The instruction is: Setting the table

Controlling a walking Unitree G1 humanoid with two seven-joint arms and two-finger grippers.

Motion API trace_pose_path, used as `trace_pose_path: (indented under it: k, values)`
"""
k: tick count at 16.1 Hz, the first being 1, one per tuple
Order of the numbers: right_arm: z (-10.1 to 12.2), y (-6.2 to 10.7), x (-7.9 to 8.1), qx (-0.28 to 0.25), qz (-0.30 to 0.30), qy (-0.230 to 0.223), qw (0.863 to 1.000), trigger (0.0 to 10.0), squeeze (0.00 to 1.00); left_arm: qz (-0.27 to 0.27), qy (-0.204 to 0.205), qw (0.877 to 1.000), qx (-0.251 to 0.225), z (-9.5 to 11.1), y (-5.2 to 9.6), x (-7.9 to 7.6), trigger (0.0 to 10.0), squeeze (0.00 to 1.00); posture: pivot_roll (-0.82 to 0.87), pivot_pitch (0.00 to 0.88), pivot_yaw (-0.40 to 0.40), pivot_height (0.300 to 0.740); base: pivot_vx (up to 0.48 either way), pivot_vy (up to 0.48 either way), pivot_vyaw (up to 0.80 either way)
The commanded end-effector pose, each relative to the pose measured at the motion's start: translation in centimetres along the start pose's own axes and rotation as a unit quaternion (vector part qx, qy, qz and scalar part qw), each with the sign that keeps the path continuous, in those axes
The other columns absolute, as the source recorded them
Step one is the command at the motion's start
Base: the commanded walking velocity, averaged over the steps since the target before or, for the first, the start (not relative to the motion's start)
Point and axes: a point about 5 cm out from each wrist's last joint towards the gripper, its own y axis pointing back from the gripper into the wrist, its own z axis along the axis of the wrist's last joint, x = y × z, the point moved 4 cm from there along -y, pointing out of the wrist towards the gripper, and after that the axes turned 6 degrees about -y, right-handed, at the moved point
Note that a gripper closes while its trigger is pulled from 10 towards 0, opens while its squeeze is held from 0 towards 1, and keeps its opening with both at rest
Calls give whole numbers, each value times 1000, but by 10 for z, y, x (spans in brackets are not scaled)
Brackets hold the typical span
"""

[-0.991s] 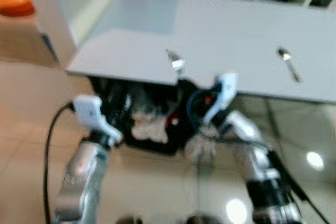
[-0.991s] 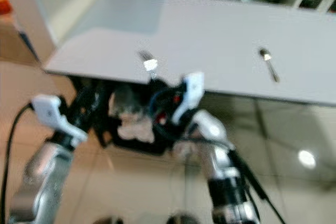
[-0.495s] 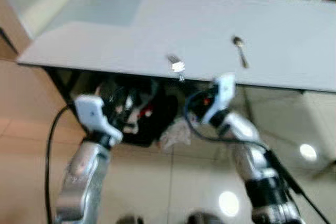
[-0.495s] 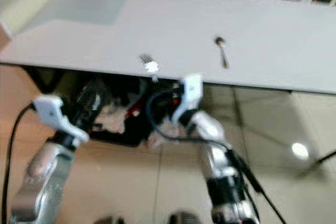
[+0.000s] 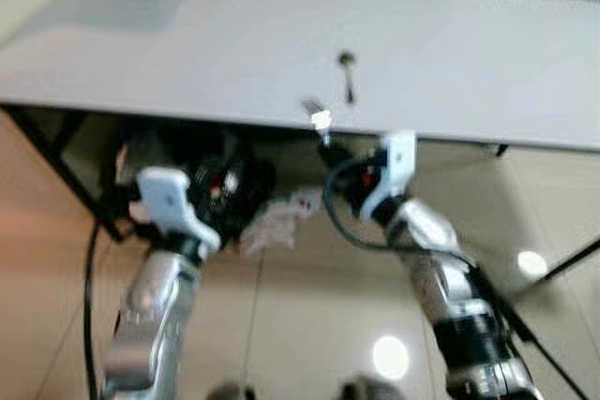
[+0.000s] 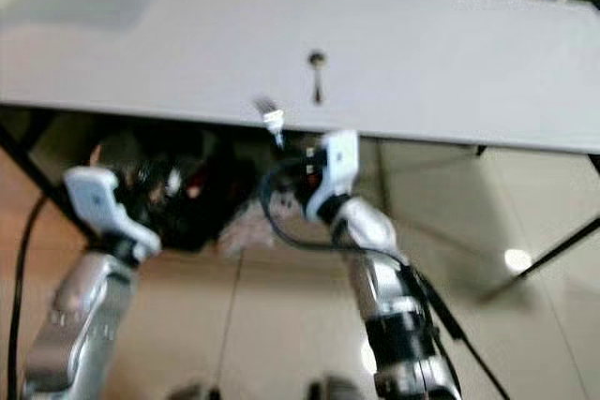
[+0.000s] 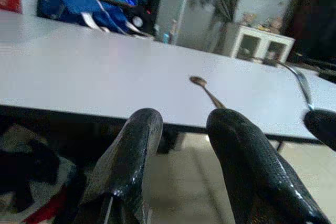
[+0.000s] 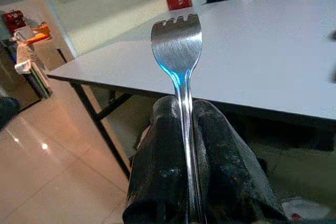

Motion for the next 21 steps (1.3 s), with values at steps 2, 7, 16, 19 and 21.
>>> trace_pose_path:
  k: [2, 7, 16, 19, 21]
  values:
    - [-1, 2, -9, 12, -19, 10, 1000, 10000, 0, -1, -9, 1000, 9, -3, 0, -2, 10000, 0, -94, 109, 5, 740, 414, 0, -400]
    - [5, 0, -9, -6, -27, 17, 999, 10000, 0, 6, -13, 1000, 4, 1, -3, 2, 10000, 0, -97, 104, 8, 740, 480, 0, -460]
    - [2, 3, -1, 17, 28, 52, 998, 10000, 0, 5, -16, 1000, -9, 9, -7, -1, 10000, 0, -102, 100, 1, 740, 480, 0, 442]
    - [-2, 2, -3, 28, 11, 58, 998, 10000, 0, 3, -17, 1000, -9, 10, -8, -2, 10000, 0, -103, 103, 3, 740, 480, 0, 267]
    - [-3, 1, -11, 29, -20, 67, 997, 10000, 0, 0, -20, 1000, -7, 9, -8, -4, 10000, 0, -103, 106, 5, 740, 480, 0, 0]
